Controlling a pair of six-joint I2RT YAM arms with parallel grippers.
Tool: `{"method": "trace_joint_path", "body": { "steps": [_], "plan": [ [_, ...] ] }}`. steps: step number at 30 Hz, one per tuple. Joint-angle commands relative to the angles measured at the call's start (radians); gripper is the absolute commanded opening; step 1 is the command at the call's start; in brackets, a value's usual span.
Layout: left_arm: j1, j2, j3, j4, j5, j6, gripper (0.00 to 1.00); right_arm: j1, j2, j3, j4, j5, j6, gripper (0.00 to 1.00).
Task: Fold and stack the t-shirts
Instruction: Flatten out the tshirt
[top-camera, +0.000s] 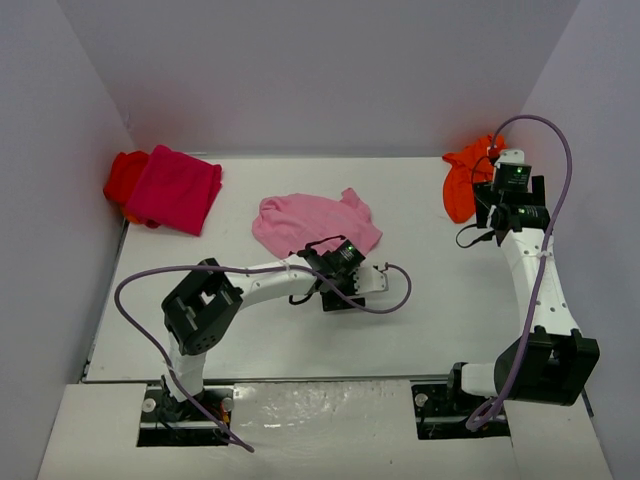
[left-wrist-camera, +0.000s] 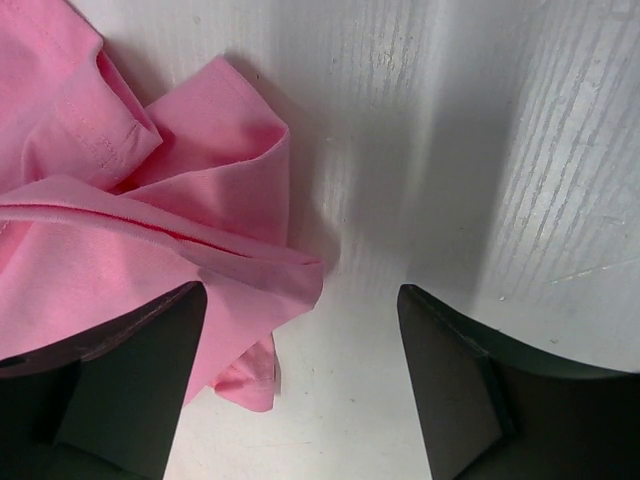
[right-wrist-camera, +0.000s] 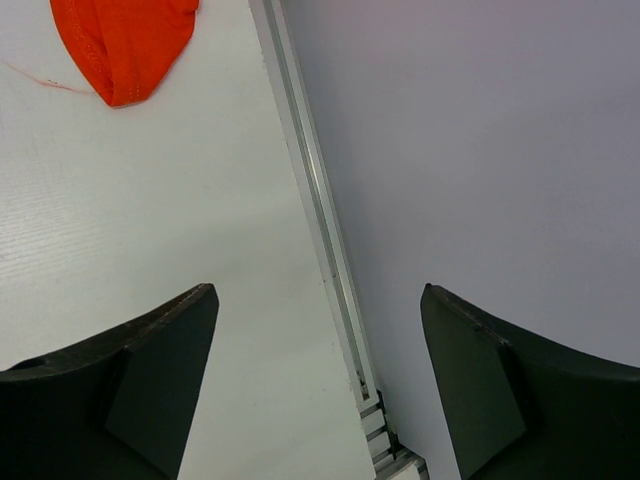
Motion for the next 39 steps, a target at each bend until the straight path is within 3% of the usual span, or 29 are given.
{"method": "trace_joint_path", "body": {
  "steps": [1, 3, 4, 15, 21, 25, 28, 33, 39],
  "plan": [
    [0.002, 0.002, 0.003, 0.062, -0.021, -0.029, 0.41, -0.006, -0.043, 0.003, 0.05, -0.003, 0.02, 0.8],
    [0.002, 0.012, 0.011, 0.064, -0.032, -0.032, 0.1, -0.006, -0.045, 0.002, 0.05, -0.005, 0.019, 0.8],
    [0.002, 0.015, 0.013, 0.064, -0.042, -0.037, 0.0, -0.006, -0.045, 0.001, 0.05, -0.005, 0.019, 0.8],
    [0.013, -0.043, 0.053, 0.022, -0.098, -0.001, 0.0, -0.008, -0.045, -0.007, 0.056, -0.011, 0.017, 0.8],
    [0.113, -0.135, 0.209, -0.126, -0.088, 0.003, 0.0, -0.008, -0.042, -0.007, 0.054, -0.039, 0.02, 0.8],
    [0.231, -0.172, 0.347, -0.206, -0.019, -0.007, 0.0, -0.003, -0.025, 0.001, 0.025, -0.158, 0.011, 0.8],
    [0.295, -0.189, 0.433, -0.249, 0.004, 0.0, 0.0, 0.009, 0.005, 0.035, -0.03, -0.353, -0.011, 0.8],
    [0.329, -0.195, 0.501, -0.274, -0.003, 0.003, 0.0, 0.105, 0.067, 0.071, -0.084, -0.457, -0.052, 0.8],
    [0.375, -0.198, 0.575, -0.298, -0.037, 0.005, 0.0, 0.323, 0.196, 0.146, -0.164, -0.606, -0.14, 0.8]
  ]
}}
